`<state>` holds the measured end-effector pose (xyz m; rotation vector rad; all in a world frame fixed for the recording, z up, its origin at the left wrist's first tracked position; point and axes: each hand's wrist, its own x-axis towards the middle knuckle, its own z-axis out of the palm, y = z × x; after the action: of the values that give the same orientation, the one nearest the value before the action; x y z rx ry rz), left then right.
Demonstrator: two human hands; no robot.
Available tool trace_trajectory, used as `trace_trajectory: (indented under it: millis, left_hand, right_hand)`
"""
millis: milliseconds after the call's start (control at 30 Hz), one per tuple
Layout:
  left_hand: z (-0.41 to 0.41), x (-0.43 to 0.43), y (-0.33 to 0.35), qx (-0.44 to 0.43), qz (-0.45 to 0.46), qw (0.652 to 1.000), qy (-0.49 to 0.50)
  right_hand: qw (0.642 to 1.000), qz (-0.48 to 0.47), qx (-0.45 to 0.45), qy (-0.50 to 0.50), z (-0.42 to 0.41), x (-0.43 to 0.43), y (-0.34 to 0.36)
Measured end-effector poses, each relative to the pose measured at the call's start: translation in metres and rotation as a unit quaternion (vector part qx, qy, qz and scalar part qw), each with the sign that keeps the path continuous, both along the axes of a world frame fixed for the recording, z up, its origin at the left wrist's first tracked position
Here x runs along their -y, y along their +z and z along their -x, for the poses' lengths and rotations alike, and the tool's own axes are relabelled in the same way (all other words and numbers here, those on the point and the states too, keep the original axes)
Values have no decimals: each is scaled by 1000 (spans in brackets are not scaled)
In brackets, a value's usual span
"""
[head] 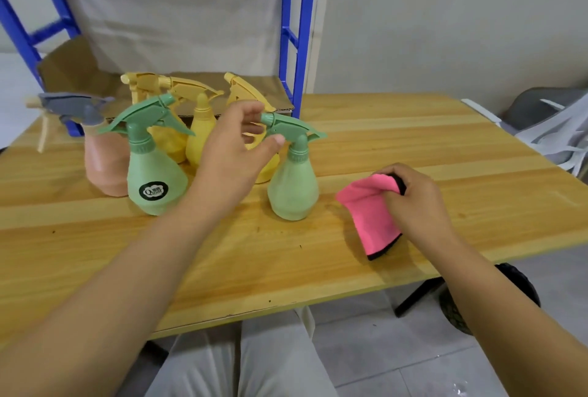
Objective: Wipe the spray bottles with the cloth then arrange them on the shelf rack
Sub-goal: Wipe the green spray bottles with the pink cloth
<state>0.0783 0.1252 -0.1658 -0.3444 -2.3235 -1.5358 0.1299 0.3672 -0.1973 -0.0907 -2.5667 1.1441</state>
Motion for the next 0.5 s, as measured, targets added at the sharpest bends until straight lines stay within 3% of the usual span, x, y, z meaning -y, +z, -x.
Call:
trace_trajectory:
  millis: [100, 300, 400, 500]
  left_hand:
    - [11, -1, 3, 51, -40, 993, -101]
    - [9, 16, -2, 51, -85, 992, -76]
    - [5, 30, -5, 66, -90, 991, -78]
    - [0, 37, -5, 66, -87, 991, -84]
  right_hand:
    - [1000, 8, -4, 4, 3, 6, 1]
    - [999, 23, 10, 22, 4, 22, 2]
    - [992, 65, -99, 35, 1, 43, 16]
    - [952, 79, -287, 65, 2, 67, 33]
